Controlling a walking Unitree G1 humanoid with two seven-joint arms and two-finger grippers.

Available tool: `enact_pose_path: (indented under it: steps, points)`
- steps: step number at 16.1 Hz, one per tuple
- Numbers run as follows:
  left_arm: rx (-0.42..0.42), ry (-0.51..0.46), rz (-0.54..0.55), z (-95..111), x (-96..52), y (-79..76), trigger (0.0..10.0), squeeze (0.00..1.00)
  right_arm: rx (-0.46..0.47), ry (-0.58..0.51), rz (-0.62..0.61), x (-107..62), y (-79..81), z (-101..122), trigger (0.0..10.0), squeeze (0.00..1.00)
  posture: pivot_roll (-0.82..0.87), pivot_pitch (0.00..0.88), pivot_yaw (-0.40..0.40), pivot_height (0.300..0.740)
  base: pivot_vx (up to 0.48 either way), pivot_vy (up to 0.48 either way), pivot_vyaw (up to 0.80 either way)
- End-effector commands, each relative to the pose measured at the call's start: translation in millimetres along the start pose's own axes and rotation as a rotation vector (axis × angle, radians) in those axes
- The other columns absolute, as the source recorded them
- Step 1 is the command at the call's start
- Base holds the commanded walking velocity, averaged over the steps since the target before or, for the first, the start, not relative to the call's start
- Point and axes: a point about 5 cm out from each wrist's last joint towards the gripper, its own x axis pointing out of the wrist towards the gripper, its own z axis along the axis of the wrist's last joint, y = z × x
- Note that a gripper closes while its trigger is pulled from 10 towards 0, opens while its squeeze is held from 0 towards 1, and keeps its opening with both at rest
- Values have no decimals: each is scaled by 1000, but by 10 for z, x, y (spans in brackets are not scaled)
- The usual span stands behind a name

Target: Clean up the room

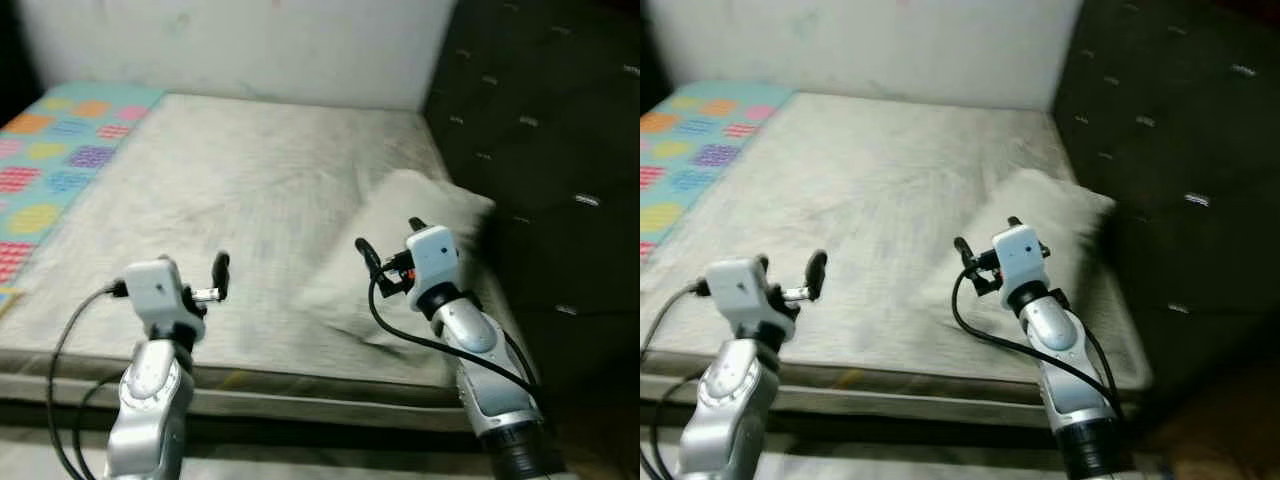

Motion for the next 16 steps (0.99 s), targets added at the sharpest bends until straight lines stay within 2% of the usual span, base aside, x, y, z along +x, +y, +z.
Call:
enact_pose_path:
  steps: [1,7,13,16]
  points:
    - [9,-17,-19,44,16,-25,10000,0,-6,-12,-7,11,-44,35,10000,0,-155,0,-29,740,0,0,0]
    - [-6,-48,-79,77,-7,-93,10000,0,-6,-8,-5,-3,-60,26,10000,0,-157,0,-31,740,0,0,0]
    - [-10,-53,-84,89,-6,-90,10000,0,3,0,-10,-2,-61,16,10000,0,-157,0,-32,740,318,0,0]
    - [-7,-58,-85,99,2,-88,10000,0,3,0,-15,1,-72,14,10000,0,-156,0,-30,740,338,0,-317]
